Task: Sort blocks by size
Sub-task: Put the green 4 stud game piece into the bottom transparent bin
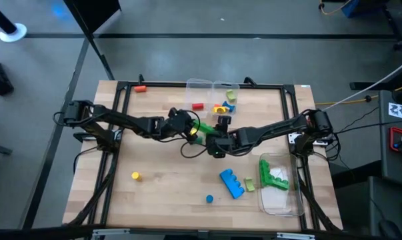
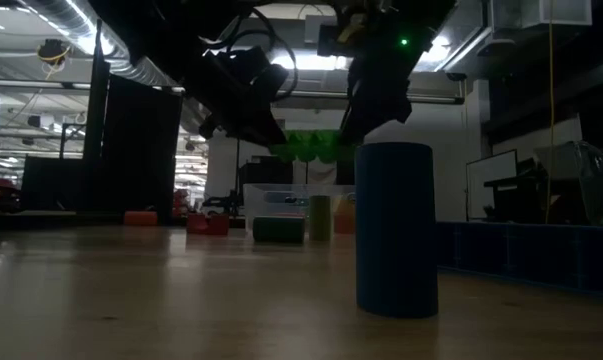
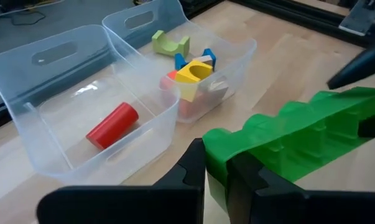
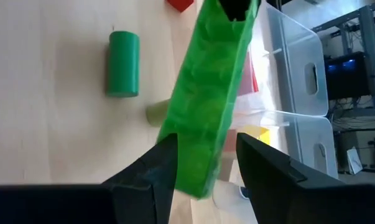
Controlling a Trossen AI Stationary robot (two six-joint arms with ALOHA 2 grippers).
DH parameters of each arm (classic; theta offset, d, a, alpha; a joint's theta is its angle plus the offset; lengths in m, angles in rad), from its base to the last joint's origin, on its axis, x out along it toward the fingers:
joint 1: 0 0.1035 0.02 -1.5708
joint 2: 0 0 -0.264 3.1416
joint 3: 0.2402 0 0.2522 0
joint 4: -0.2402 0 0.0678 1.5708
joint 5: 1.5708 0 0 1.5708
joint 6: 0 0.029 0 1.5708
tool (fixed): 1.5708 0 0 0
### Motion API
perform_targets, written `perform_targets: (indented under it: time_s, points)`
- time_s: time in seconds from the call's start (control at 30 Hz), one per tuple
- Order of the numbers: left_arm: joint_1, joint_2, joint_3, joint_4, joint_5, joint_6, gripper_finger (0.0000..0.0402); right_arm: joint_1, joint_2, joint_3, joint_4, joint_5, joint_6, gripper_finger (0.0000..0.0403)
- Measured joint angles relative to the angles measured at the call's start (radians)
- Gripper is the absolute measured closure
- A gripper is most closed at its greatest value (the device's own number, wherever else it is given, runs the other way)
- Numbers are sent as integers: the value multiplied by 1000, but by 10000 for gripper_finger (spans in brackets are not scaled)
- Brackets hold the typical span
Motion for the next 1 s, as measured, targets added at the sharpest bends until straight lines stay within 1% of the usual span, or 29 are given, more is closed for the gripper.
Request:
perform_targets:
  time_s: [0.37,0.7,0.83,1.0]
  points:
    - [-47,0,0,-8,-1,-5,379,0,4,0,-11,-10,2,237]
    - [-52,0,2,-24,11,-33,382,0,4,0,-53,-7,31,237]
    - [-53,0,2,-26,18,-32,383,-1,4,2,-67,-41,33,237]
    - [-64,0,2,-27,17,-33,377,-1,17,2,-73,-51,32,241]
